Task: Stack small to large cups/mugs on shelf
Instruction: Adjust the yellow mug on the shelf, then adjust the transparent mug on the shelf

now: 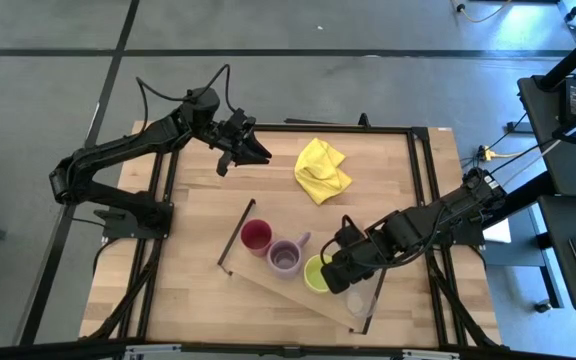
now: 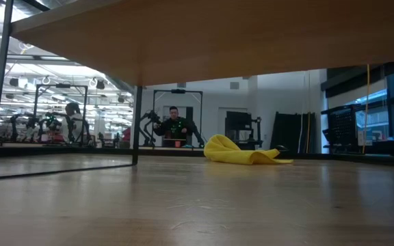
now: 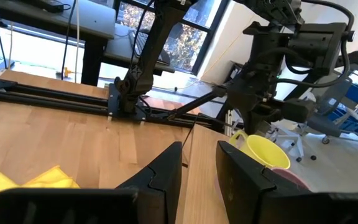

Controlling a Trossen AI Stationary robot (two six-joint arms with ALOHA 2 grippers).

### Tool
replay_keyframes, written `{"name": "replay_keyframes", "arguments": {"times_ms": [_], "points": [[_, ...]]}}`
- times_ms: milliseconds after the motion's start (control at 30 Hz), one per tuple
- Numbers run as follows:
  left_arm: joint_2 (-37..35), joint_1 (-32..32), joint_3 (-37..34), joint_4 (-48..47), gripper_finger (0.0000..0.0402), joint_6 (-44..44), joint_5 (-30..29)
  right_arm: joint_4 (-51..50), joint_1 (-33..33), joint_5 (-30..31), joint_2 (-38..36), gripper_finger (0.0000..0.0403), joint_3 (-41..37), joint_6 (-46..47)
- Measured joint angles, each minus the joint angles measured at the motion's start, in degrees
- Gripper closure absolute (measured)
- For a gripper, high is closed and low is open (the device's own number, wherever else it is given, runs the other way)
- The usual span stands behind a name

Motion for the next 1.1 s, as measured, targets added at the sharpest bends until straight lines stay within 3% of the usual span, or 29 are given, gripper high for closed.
{"name": "replay_keyframes", "arguments": {"times_ms": [500, 1100], "points": [[0.0, 0.0, 0.0, 0.0, 0.0308, 0.0, 0.0, -2.9, -1.3, 6.0, 0.0, 0.0399, 0.0, 0.0], [0.0, 0.0, 0.0, 0.0, 0.0308, 0.0, 0.0, -2.6, -1.7, 4.4, -0.5, 0.0392, 0.0, -1.8]]}}
